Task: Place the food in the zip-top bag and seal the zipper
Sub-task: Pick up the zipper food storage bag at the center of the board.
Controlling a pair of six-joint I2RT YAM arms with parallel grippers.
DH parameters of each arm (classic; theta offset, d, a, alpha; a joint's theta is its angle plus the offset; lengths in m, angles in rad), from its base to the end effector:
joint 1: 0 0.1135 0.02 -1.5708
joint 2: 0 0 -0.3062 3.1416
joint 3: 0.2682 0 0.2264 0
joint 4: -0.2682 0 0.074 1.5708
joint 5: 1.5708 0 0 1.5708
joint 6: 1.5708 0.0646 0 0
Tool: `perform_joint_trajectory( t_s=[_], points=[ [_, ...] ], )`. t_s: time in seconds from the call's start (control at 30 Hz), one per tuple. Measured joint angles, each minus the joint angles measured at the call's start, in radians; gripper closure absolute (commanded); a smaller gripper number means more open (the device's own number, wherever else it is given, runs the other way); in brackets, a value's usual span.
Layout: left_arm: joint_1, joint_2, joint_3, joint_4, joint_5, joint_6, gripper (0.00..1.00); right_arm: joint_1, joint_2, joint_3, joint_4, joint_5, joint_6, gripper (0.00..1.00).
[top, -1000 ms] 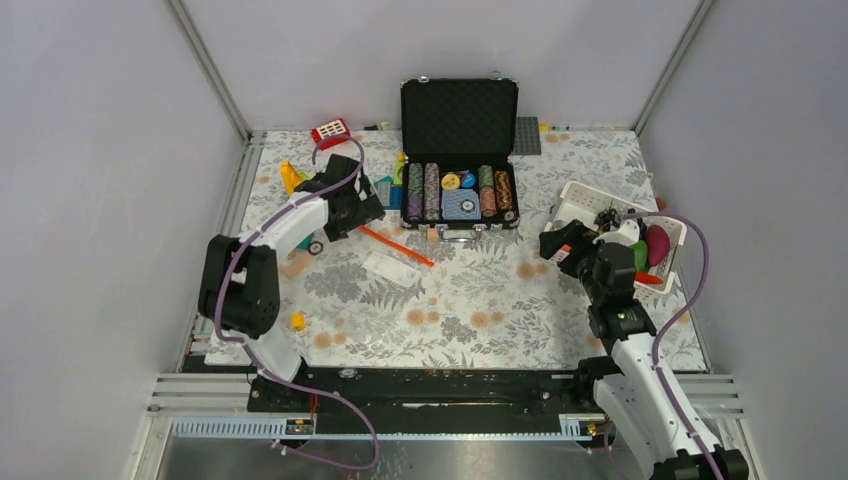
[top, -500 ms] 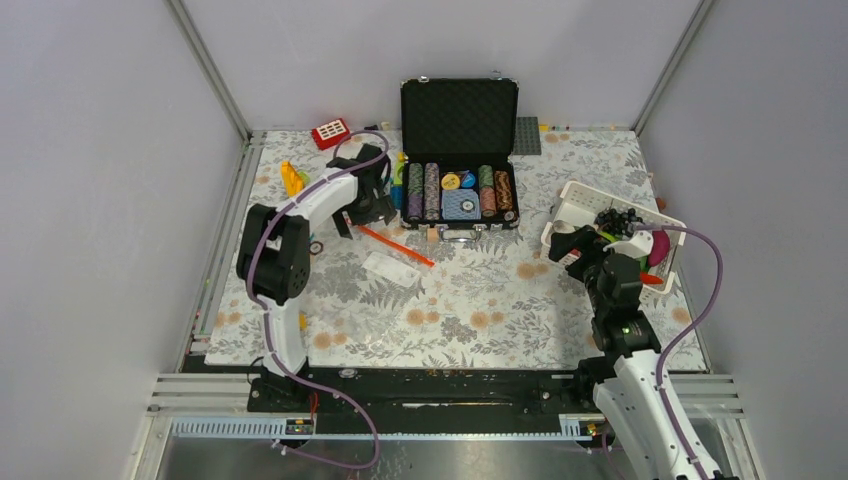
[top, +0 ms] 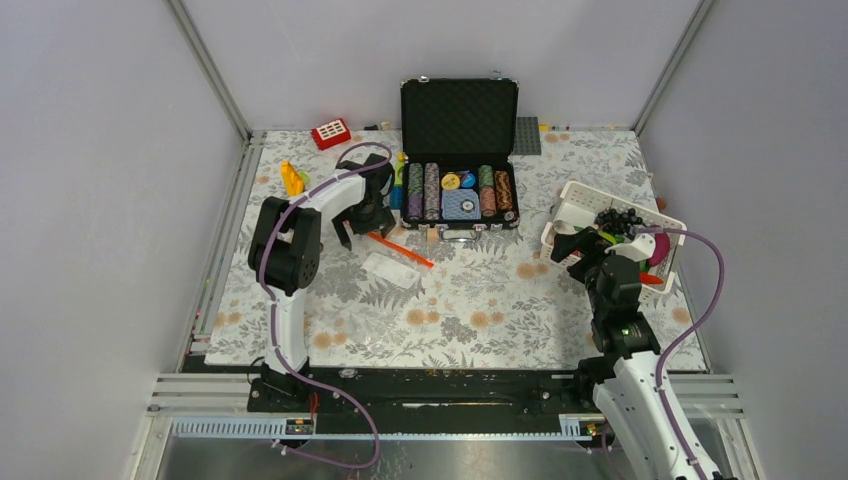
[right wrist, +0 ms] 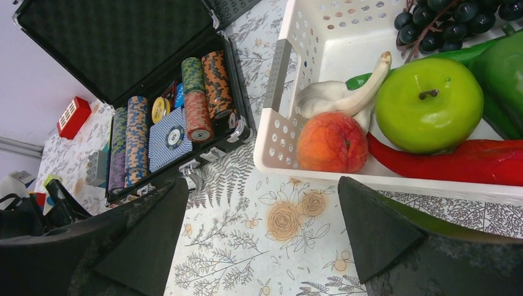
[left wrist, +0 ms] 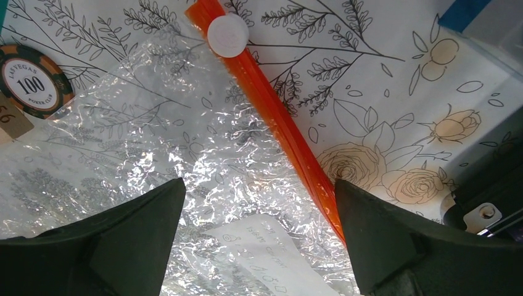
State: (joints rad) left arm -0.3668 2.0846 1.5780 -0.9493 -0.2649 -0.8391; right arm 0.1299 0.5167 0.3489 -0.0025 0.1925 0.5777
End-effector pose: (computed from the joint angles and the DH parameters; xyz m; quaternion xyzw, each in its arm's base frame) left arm 0.3852 -0.1299 0.1913 -0.2389 0.9604 0.0763 0.1216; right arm 0.1151 0.0026 0.2642 0.2294 0.7284 0.1533 0.6272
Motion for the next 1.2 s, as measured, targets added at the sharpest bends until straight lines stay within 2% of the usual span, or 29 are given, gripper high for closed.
perform_joint_trajectory(
  t_s=[0.23,0.53,0.63,0.77,1.03,1.2],
  points=[
    [-0.003,0.0,0.0,-0.003,-0.003,-0.008,0.4,0.0,0.018,0.0,0.0,0.001,0.005,0.0],
    [-0.015,0.011,0.0,-0.003,-0.006,-0.019,0.61,0.0,0.039,0.0,0.0,0.001,0.009,0.0],
    [-0.021,0.011,0.0,0.0,-0.006,-0.022,0.75,0.0,0.046,0.0,0.0,0.001,0.011,0.0],
    [-0.025,0.011,-0.002,0.006,-0.005,-0.027,1.0,0.0,0.045,0.0,-0.001,0.001,0.015,0.0],
    [-0.035,-0.006,-0.026,0.026,-0.006,-0.005,1.0,0.0,0.04,0.0,-0.004,0.0,0.016,0.0],
    [-0.082,-0.119,-0.105,0.071,-0.01,0.059,1.0,0.0,0.04,-0.002,0.008,-0.05,0.01,0.0]
  ],
)
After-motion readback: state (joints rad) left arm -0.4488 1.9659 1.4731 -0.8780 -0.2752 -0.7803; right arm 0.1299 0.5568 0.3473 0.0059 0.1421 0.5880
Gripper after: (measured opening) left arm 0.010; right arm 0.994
